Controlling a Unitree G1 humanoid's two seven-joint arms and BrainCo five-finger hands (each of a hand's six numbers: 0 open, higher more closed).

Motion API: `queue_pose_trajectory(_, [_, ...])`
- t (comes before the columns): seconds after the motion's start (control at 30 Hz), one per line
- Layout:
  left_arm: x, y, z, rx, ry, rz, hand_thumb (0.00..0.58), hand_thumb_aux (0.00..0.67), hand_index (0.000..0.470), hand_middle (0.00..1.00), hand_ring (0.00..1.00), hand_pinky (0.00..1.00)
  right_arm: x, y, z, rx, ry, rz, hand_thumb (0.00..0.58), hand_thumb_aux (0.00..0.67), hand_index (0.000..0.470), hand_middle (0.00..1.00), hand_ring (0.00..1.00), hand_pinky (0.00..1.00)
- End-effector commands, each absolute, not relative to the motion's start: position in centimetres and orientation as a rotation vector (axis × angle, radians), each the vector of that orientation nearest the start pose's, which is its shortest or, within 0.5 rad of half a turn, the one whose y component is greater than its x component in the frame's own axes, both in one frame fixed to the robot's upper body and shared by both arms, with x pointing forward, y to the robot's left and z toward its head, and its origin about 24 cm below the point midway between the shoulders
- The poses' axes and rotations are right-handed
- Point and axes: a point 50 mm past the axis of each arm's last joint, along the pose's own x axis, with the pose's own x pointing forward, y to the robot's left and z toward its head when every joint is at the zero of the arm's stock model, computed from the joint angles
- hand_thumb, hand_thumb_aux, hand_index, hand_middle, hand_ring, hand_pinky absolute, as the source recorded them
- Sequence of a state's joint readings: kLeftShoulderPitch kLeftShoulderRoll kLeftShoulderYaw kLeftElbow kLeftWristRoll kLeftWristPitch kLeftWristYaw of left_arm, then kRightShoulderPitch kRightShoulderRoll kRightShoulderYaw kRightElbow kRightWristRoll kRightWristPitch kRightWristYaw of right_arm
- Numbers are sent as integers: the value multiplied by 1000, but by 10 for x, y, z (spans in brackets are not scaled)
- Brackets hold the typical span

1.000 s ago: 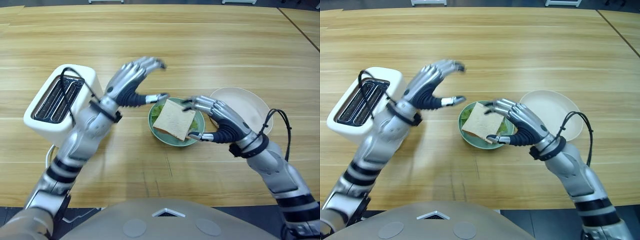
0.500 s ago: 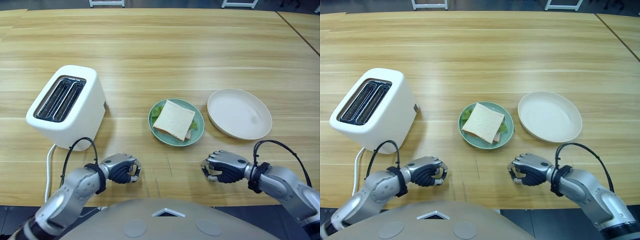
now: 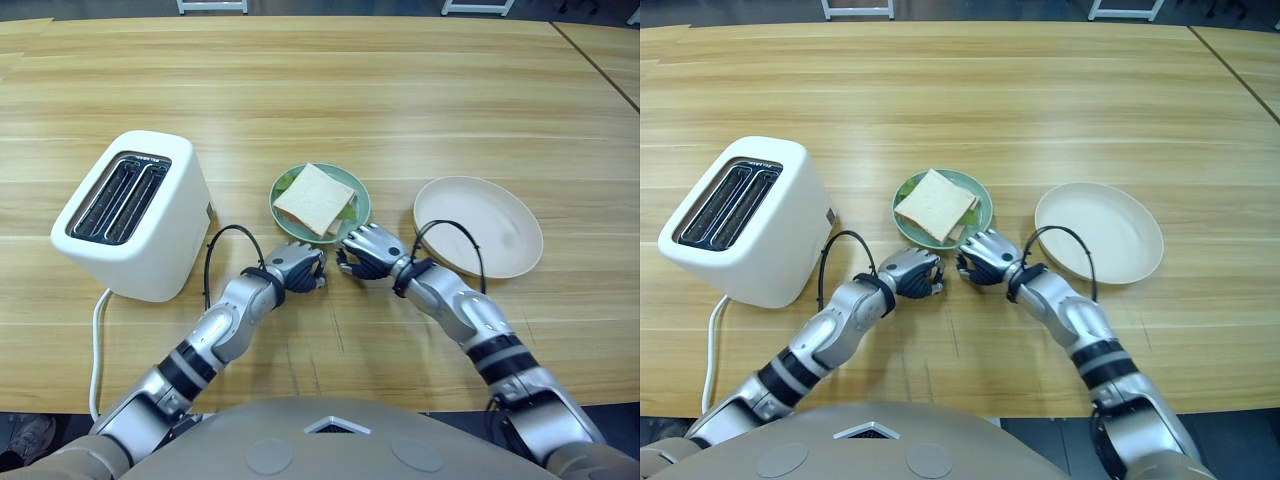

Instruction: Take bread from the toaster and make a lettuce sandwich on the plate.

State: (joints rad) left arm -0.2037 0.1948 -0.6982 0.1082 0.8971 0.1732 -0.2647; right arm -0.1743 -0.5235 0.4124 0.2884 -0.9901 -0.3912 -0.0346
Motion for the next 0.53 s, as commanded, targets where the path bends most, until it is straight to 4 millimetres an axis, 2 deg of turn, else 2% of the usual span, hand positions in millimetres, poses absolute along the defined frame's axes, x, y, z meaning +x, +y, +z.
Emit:
queue_pose_trajectory(0.03, [266, 60, -2, 1325, 74, -656, 580, 670, 470, 1000, 1000, 1000, 262, -138, -2, -1482, -251, 709, 580, 670, 470, 1000, 1000, 1000])
queue_pose_trajectory(0.1, [267, 67, -1, 1312, 64, -622, 580, 670, 470, 1000, 1000, 1000, 259, -138, 0, -1477, -257, 699, 580, 670, 470, 1000, 1000, 1000])
queue_pose_trajectory(0.17, [253, 73, 5, 1254, 45, -617, 580, 670, 470, 1000, 1000, 1000, 250, -147, 3, -1460, -253, 685, 580, 670, 470, 1000, 1000, 1000])
queue_pose_trajectory(0.2, [239, 76, 12, 1187, 30, -619, 556, 533, 374, 1000, 1000, 1000, 242, -153, 6, -1430, -248, 659, 580, 670, 470, 1000, 1000, 1000])
queue_pose_trajectory(0.23, [227, 80, 19, 1128, 21, -619, 456, 360, 253, 839, 839, 839, 233, -159, 10, -1400, -237, 644, 541, 497, 348, 1000, 1000, 1000])
queue_pose_trajectory(0.27, [211, 85, 28, 1055, 10, -618, 0, 0, 0, 0, 0, 0, 221, -165, 15, -1355, -232, 618, 268, 179, 125, 922, 922, 922])
queue_pose_trajectory(0.3, [196, 92, 38, 970, 2, -614, 0, 0, 0, 0, 0, 0, 209, -170, 23, -1289, -231, 584, 0, 0, 0, 820, 820, 820])
queue_pose_trajectory(0.33, [182, 97, 46, 896, -4, -611, 0, 0, 0, 0, 0, 0, 197, -173, 31, -1225, -237, 551, 0, 0, 0, 671, 671, 671])
queue_pose_trajectory(0.37, [168, 102, 57, 789, -11, -616, 0, 0, 0, 0, 0, 0, 185, -175, 43, -1106, -258, 492, 0, 0, 0, 416, 416, 416])
queue_pose_trajectory(0.4, [155, 105, 68, 673, -31, -625, 0, 0, 0, 0, 0, 0, 174, -175, 56, -981, -288, 433, 0, 0, 0, 90, 90, 90])
queue_pose_trajectory(0.43, [146, 106, 79, 554, -54, -631, 0, 0, 0, 0, 0, 0, 165, -175, 67, -849, -314, 373, 0, 0, 0, 0, 0, 0])
queue_pose_trajectory(0.53, [136, 109, 98, 307, -125, -572, 0, 0, 0, 0, 0, 0, 150, -173, 85, -513, -344, 215, 0, 0, 0, 0, 0, 0])
